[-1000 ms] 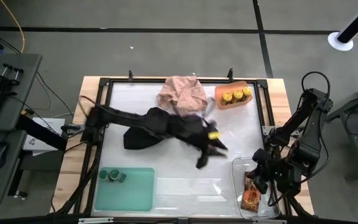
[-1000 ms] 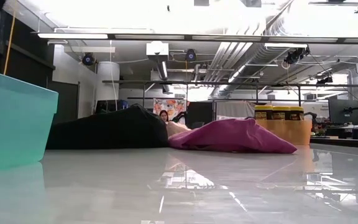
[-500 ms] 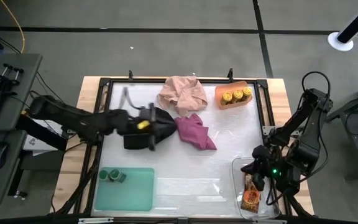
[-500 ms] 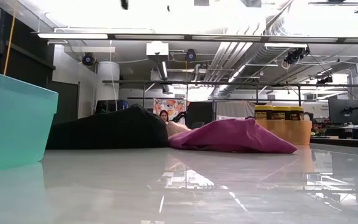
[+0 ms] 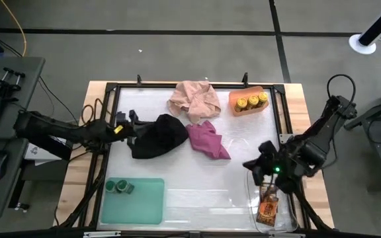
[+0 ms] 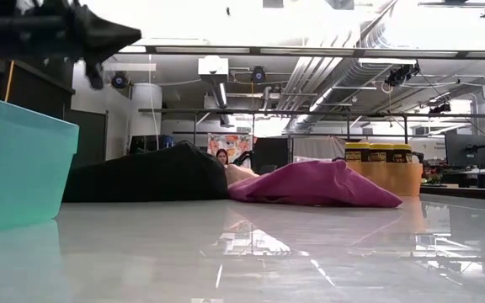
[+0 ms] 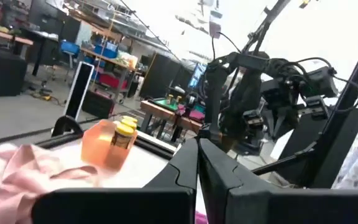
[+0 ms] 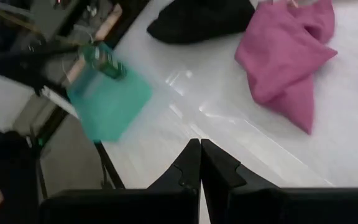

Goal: Sort spices by type
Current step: Return to Home Position

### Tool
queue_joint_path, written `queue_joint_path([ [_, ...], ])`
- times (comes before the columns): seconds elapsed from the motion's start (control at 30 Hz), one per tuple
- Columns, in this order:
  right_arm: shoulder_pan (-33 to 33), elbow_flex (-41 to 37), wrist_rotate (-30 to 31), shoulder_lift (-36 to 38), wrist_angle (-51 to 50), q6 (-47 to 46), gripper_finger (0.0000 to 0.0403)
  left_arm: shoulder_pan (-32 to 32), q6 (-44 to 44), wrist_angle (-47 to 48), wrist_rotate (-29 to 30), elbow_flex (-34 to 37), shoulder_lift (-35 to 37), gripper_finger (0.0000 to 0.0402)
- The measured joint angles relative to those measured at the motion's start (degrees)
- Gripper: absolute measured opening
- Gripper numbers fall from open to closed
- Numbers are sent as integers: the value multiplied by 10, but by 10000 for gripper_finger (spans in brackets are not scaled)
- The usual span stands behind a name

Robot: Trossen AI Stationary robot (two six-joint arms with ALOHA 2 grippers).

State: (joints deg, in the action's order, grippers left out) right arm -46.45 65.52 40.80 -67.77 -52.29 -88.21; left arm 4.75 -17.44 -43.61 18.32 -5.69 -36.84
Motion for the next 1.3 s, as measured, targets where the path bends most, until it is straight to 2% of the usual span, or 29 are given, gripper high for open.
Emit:
queue_joint_path([
  [0.13,41,0,-3,0,49,53,0,-3,-15,4,-21,48,67,0],
  [0.27,65,0,-2,0,76,91,0,-3,-17,101,-48,49,116,0],
  [0.4,86,0,-9,0,75,107,0,-3,-57,143,-58,49,139,0],
  [0.57,126,-30,-50,2,123,190,0,-3,-75,160,-58,49,142,0],
  [0.67,168,-96,-119,11,255,273,0,-1,-75,171,-58,49,142,0],
  [0.8,256,-205,-258,27,467,385,0,-1,-75,172,-58,49,142,1],
  [0.9,333,-272,-307,47,573,469,0,-1,-75,172,-58,49,142,1],
  [1.0,402,-328,-332,74,635,572,0,-1,-75,173,-58,49,142,1],
  [1.07,441,-362,-354,98,664,609,0,-1,-75,173,-58,49,142,1],
  [1.2,498,-426,-437,168,690,626,0,-1,-75,173,-58,49,142,1],
  [1.3,517,-478,-470,237,691,603,0,-1,-75,173,-58,49,142,1],
])
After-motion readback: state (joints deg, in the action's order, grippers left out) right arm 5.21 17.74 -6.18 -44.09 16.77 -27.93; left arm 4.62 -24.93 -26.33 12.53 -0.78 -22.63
